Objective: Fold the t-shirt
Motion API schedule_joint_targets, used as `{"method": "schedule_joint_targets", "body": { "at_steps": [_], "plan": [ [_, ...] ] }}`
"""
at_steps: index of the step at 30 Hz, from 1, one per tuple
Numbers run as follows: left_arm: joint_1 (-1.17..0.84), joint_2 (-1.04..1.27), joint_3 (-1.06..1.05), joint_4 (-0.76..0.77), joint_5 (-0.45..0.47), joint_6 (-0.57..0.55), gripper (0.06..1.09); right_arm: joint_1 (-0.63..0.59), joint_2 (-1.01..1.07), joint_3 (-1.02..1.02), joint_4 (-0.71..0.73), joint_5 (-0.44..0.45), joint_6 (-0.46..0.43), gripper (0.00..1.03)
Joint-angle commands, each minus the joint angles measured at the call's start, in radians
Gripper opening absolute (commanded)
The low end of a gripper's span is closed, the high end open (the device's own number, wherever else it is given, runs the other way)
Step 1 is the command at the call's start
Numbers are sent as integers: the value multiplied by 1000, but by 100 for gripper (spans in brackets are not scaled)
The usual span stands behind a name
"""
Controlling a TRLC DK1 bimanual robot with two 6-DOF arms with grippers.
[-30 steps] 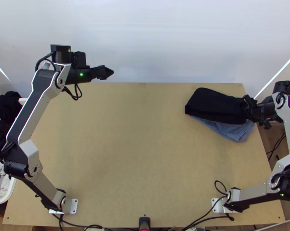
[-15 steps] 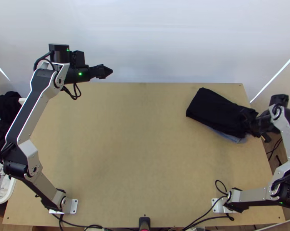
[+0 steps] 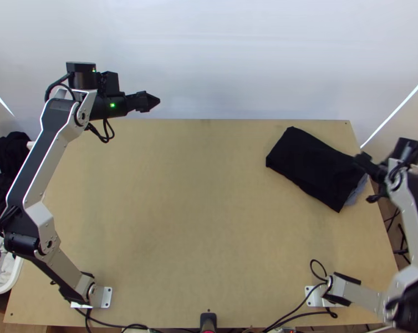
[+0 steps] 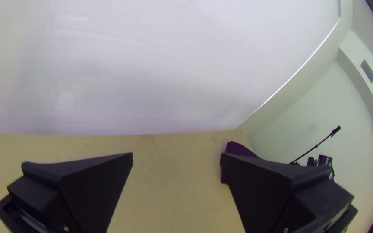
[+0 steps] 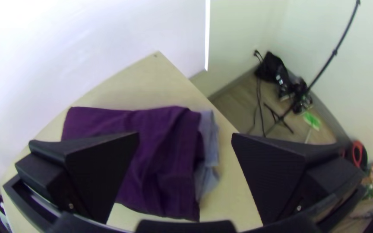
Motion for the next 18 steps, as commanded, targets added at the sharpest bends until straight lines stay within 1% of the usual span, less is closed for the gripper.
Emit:
{"method": "schedule_joint_targets", "body": {
  "at_steps": [1, 3, 4, 7, 12, 15, 16, 18],
  "plan": [
    [-2, 10, 16, 2, 3, -4, 104, 241, -178, -206, 419, 44, -232, 99],
    [-4, 15, 27, 0, 3, -9, 104, 295, -158, -258, 480, 44, -232, 99],
    [-6, 15, 30, 0, 3, -9, 104, 304, -132, -290, 549, 44, -235, 99],
    [-6, 15, 32, 0, 3, -14, 104, 304, -29, -351, 698, 44, -235, 99],
    [4, 12, 30, -4, 3, -14, 104, 261, 170, -385, 841, 44, -218, 99],
    [11, 12, 33, -4, 3, -14, 104, 232, 278, -371, 865, 44, -174, 99],
    [13, 12, 35, -4, 3, -14, 104, 226, 304, -367, 867, 44, -172, 99],
    [16, 13, 42, -4, 3, -14, 104, 213, 342, -356, 879, 44, -136, 99]
  ]
}}
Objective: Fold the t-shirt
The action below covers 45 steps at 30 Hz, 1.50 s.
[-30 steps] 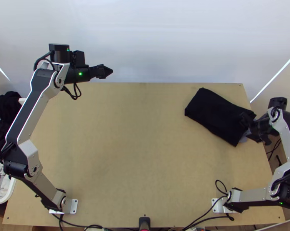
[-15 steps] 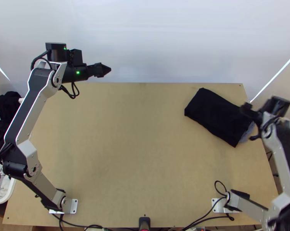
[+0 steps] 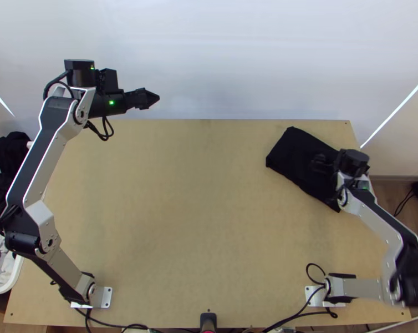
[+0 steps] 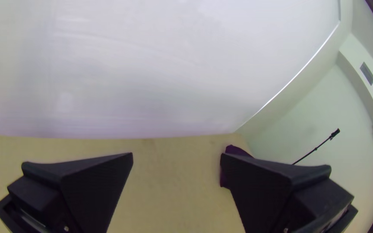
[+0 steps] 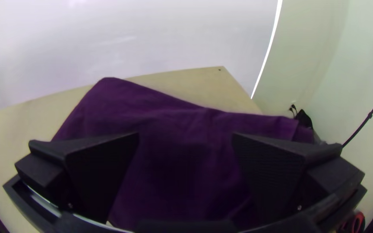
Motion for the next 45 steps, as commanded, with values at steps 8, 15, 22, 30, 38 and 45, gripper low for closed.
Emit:
{"method": "schedule_joint_targets", "body": {
  "at_steps": [8, 15, 22, 30, 38, 45],
  "plan": [
    [14, 15, 26, 2, -1, -11, 104, -36, 299, 41, 104, -1, 151, 99],
    [13, 33, 52, 4, -1, -17, 104, -31, 380, 117, 118, 0, 190, 99],
    [13, 51, 87, 5, -1, -21, 104, -31, 467, 240, 118, 12, 205, 99],
    [19, 53, 96, 4, -1, -23, 104, -28, 523, 320, 118, 20, 203, 99],
    [39, 50, 99, -7, -1, -23, 104, -19, 357, 180, 95, 18, 177, 99],
    [45, 50, 96, -13, -1, -24, 104, -30, 151, 42, 24, 20, 154, 99]
  ]
}}
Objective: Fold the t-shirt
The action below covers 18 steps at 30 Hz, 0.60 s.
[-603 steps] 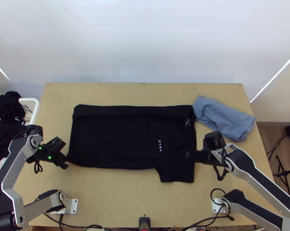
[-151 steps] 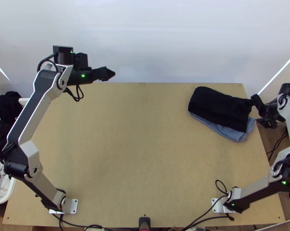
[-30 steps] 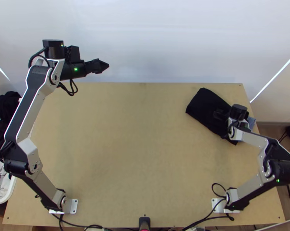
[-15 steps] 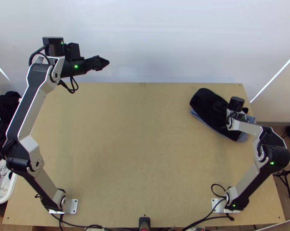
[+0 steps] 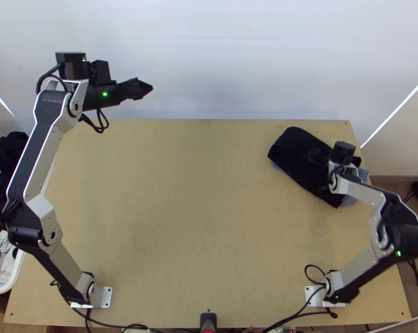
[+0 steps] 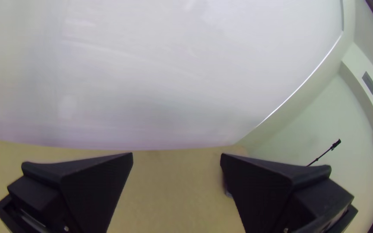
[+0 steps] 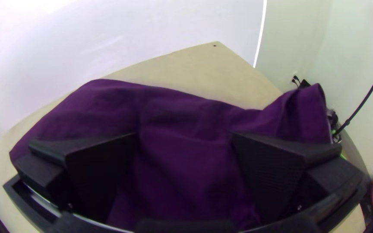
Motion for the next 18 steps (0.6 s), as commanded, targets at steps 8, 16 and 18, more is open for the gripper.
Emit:
{"method": "schedule_joint_targets", "body": {
  "at_steps": [8, 16, 18],
  "plan": [
    [0, -8, 1, -5, 0, -5, 104, -42, -262, -26, -286, 5, 53, 99],
    [23, -23, 0, -22, 20, -3, 104, -70, -184, 612, -1341, -215, 314, 96],
    [25, -30, -5, -22, 23, -3, 104, -68, -179, 632, -1461, -218, 312, 96]
  ]
}}
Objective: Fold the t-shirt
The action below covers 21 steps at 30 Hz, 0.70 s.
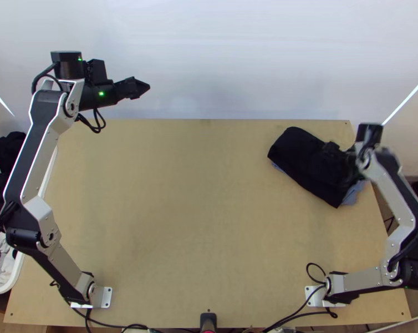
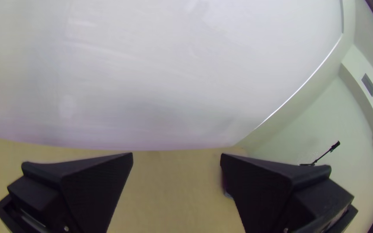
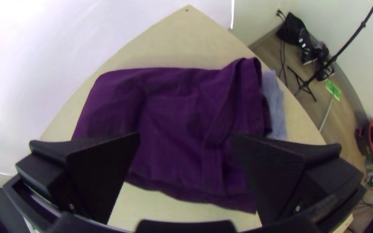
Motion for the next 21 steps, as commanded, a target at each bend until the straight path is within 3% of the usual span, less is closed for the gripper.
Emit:
{"method": "schedule_joint_targets", "body": {
  "at_steps": [1, 4, 8, 14, 21],
  "plan": [
    [11, -15, -9, -7, 15, 1, 104, -7, 23, 263, -579, -91, 71, 97],
    [12, -22, -17, -7, 15, 1, 104, -7, 20, 189, -688, -93, 76, 98],
    [14, -25, -23, -7, 15, 1, 104, -35, 12, 14, -668, -93, 80, 98],
    [15, -29, -24, -7, 15, 1, 104, -82, -42, -203, -347, -87, -10, 98],
    [12, -29, -20, -3, 16, 1, 104, -113, 38, -291, -96, -62, -47, 98]
  ]
}}
